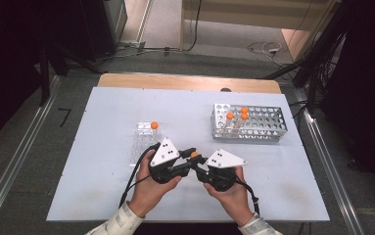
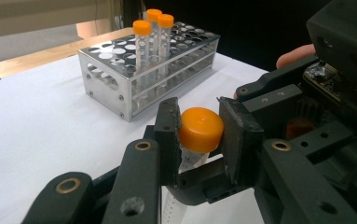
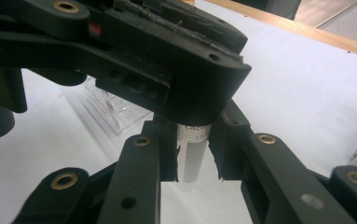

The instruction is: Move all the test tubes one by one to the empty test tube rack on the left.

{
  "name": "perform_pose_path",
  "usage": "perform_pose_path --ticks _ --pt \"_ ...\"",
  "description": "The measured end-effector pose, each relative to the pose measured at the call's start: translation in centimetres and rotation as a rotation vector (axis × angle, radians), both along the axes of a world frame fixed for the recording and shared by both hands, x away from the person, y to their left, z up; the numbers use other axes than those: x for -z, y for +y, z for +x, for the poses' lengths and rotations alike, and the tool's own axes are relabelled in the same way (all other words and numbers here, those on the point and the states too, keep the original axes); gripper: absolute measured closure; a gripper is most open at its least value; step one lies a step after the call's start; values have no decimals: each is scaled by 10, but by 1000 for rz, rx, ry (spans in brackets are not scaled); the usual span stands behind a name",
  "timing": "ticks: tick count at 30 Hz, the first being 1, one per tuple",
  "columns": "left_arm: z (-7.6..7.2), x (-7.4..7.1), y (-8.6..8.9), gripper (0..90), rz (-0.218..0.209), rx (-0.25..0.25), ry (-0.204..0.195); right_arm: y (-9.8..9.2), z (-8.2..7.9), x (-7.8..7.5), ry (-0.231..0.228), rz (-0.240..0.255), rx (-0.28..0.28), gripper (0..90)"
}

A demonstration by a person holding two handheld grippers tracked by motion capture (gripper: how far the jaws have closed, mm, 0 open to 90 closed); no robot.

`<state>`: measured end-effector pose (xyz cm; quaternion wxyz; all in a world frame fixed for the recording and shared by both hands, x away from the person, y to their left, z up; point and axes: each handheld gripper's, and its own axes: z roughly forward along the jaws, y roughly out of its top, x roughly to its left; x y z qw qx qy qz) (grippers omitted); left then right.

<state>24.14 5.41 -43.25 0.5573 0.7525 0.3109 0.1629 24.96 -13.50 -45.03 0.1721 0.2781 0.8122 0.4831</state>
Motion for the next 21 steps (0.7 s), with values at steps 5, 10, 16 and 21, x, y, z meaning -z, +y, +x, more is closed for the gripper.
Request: perform_pose_path --ticks 5,10,16,21 --pt "0 -1 3 703 -16 -10 0 0 0 -1 11 16 -3 562" --pt "2 -4 8 704 -43 -25 8 0 1 0 24 44 -4 410" --pt "6 -9 20 704 -81 -52 22 -3 3 1 30 53 11 336" --pt "11 -16 37 704 -134 -88 26 -5 4 2 39 56 12 320"
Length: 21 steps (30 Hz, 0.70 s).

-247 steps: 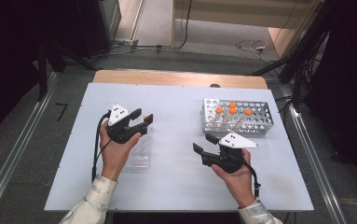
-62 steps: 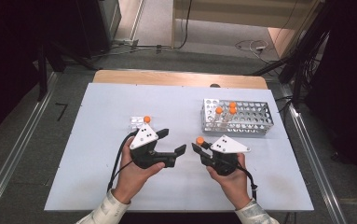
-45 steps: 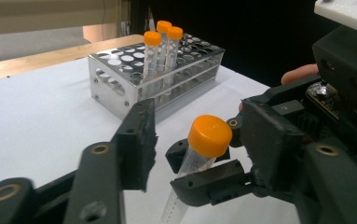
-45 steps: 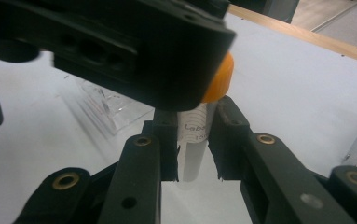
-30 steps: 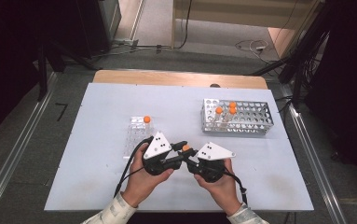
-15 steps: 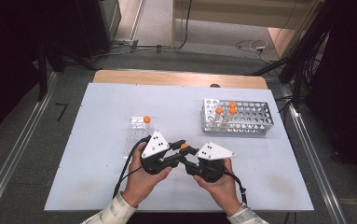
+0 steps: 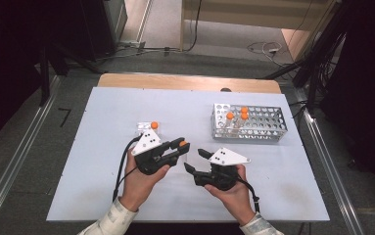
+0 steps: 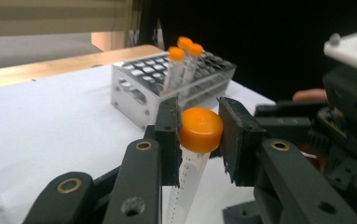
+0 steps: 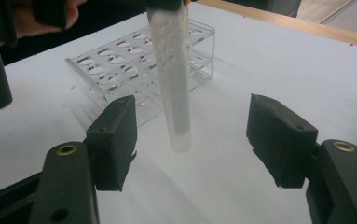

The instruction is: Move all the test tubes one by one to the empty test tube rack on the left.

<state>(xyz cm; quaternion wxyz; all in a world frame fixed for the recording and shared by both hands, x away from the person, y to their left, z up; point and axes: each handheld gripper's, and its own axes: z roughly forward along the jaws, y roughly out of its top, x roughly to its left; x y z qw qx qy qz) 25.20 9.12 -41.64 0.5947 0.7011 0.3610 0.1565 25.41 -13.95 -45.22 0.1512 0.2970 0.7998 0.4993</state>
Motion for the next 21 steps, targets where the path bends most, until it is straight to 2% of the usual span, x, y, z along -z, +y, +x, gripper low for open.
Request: perform_pose_path --ticks 7,21 --pt "4 -11 24 704 -46 -62 -17 1 1 2 11 -7 3 309" --pt "18 -13 56 704 -58 -189 -22 -1 2 3 12 -12 11 310"
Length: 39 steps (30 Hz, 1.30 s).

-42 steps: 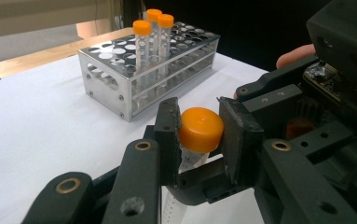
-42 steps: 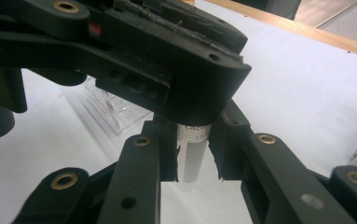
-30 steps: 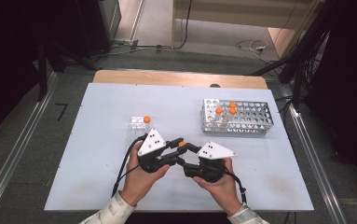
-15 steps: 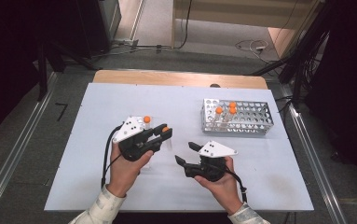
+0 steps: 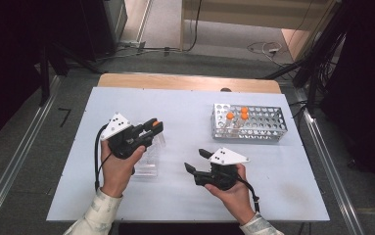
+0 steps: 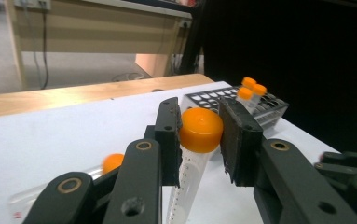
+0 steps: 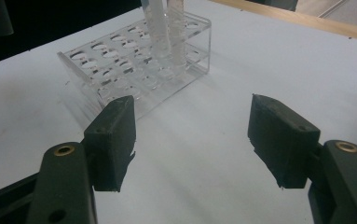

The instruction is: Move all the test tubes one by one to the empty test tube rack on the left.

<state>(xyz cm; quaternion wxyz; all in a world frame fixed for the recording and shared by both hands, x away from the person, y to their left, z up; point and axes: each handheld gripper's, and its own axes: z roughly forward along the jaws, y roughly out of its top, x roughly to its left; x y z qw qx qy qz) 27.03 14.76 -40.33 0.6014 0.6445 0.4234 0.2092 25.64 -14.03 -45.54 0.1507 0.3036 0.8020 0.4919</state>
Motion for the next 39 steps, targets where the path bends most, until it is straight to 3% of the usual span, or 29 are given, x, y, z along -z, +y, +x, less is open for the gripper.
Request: perform_pose_path --ticks 5,15,29,39 --pt "2 -2 9 704 -13 -33 -9 -1 1 0 -1 0 3 311" --pt "4 -2 19 704 7 -84 -17 -2 1 0 -1 3 10 312" --pt "10 8 10 704 59 -88 -6 -3 1 0 -1 4 14 312" --pt "11 20 2 703 118 -93 17 -3 1 0 -2 2 10 312"
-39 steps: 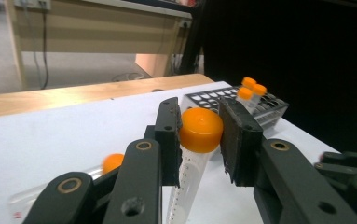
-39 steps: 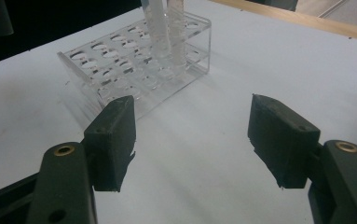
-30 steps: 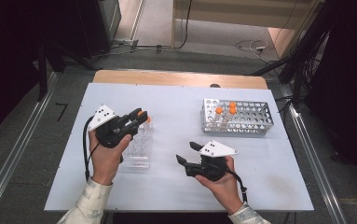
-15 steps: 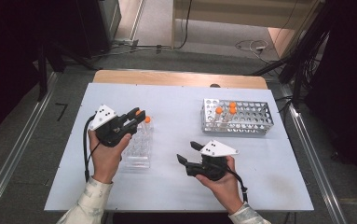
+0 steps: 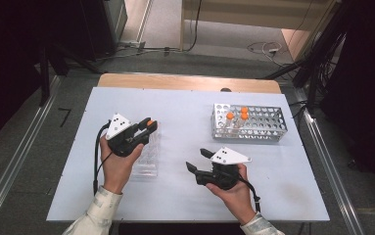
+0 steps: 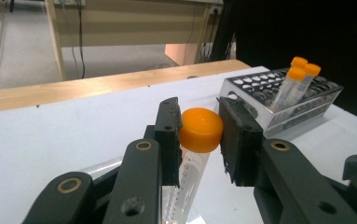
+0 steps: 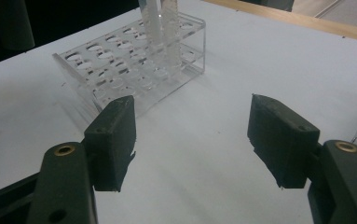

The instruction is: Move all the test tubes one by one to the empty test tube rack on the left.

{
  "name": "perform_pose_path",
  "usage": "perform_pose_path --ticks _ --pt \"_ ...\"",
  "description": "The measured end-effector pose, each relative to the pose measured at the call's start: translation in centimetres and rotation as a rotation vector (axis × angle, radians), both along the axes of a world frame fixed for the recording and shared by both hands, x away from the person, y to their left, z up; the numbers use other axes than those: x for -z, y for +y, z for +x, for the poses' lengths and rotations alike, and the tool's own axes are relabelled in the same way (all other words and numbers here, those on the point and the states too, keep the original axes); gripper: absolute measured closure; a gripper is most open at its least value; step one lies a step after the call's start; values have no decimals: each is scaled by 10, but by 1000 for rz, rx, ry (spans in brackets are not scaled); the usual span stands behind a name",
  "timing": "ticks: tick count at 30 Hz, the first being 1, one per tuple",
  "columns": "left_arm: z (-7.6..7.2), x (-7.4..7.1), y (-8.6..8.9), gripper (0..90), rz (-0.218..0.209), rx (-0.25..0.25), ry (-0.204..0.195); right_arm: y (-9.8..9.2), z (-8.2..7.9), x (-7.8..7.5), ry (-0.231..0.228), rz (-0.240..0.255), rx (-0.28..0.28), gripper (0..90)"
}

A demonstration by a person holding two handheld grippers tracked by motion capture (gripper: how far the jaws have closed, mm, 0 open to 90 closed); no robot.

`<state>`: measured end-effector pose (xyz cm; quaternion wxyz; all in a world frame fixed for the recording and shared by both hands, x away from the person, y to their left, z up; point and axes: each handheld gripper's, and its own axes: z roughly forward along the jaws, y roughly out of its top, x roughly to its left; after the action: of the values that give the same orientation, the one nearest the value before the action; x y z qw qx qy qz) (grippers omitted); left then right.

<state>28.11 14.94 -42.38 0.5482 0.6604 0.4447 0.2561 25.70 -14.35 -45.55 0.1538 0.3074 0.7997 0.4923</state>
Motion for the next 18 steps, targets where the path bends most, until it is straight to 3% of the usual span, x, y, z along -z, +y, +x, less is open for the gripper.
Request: perform_pose_path --ticks 10,18 --pt "0 11 -3 702 40 -5 36 0 0 0 -2 2 -2 314" --pt "-1 13 -4 699 35 -9 32 -1 -1 0 -2 3 -3 314"
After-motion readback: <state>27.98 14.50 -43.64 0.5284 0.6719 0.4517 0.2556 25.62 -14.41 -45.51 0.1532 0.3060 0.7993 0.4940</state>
